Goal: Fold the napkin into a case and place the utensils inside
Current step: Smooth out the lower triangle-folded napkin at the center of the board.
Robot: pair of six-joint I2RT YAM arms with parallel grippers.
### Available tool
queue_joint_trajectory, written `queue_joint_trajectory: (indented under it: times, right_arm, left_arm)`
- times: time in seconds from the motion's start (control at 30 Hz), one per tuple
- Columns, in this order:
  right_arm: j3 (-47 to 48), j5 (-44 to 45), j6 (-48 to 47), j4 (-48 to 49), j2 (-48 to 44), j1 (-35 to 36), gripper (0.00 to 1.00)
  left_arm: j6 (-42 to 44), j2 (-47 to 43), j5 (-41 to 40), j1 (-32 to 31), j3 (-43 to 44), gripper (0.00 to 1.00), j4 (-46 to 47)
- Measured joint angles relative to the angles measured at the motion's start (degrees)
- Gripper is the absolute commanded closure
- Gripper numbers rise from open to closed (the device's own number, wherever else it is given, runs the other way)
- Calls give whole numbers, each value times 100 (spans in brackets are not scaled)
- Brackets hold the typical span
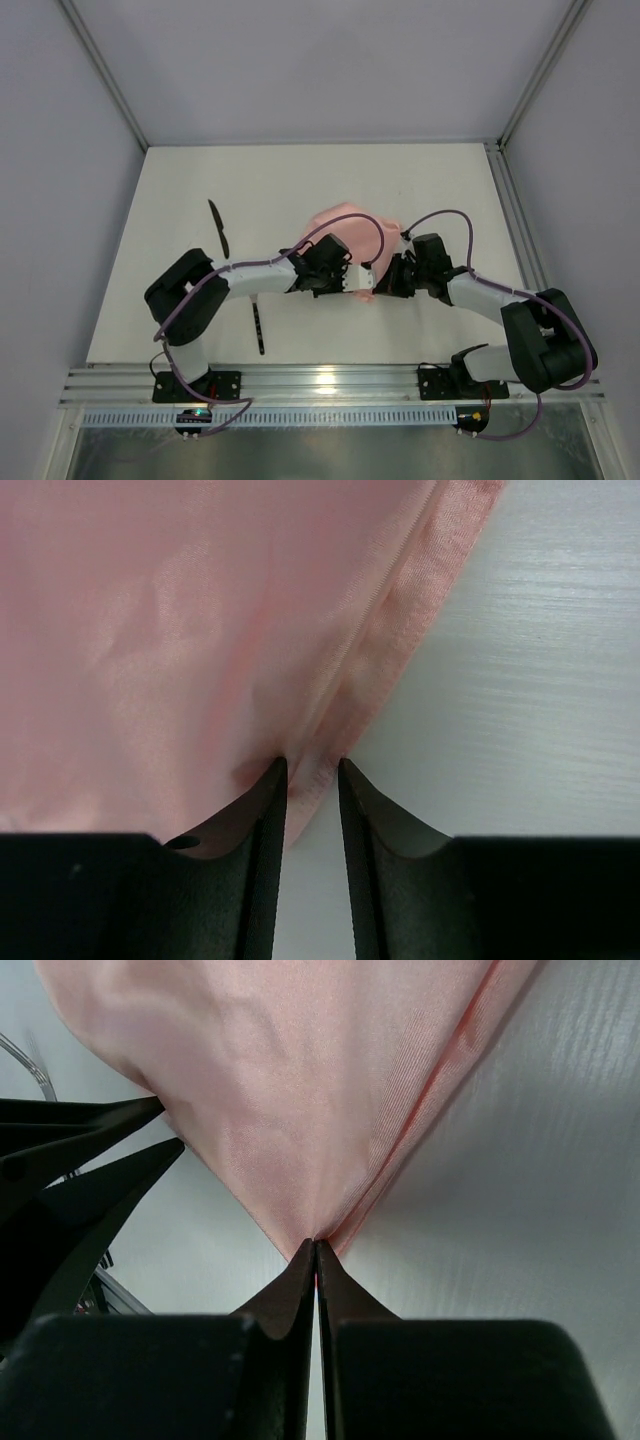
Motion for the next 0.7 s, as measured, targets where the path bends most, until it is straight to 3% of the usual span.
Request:
queue_joint_trajectory:
  times: [0.17,0.37,0.7]
  right_arm:
    - [0,-66,-4,26,0,0,96]
    - [22,-133,-7,28,0,0,96]
    - [31,-391,164,120,-190,-17,96]
  left_arm:
    - [85,72,-90,0,39,82,81]
    - [87,81,-4,0,74,66,72]
    - [-133,-42,284,-2,256,57,-59]
